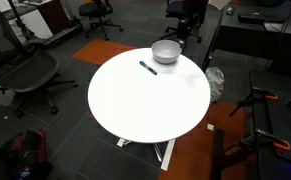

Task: Move the marker to the left

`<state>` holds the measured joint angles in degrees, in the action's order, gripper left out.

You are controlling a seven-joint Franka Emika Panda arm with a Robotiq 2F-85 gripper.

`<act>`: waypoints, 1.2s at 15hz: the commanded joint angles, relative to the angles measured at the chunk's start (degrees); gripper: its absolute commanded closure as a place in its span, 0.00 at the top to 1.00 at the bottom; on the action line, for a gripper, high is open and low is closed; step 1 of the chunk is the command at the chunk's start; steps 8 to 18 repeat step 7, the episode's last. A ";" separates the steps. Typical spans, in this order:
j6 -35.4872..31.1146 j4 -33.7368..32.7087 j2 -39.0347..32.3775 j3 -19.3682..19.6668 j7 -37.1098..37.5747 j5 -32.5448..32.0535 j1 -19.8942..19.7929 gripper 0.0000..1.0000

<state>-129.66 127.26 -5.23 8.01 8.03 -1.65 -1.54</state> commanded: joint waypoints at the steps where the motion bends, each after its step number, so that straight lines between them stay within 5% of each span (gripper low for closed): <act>1: -1.18 7.79 8.09 -1.25 -2.20 -0.64 -1.05 1.00; 2: 0.13 3.11 3.31 -1.27 -0.94 -0.05 -1.15 1.00; 18: 0.14 3.71 3.64 -1.31 -1.03 -0.03 -1.28 1.00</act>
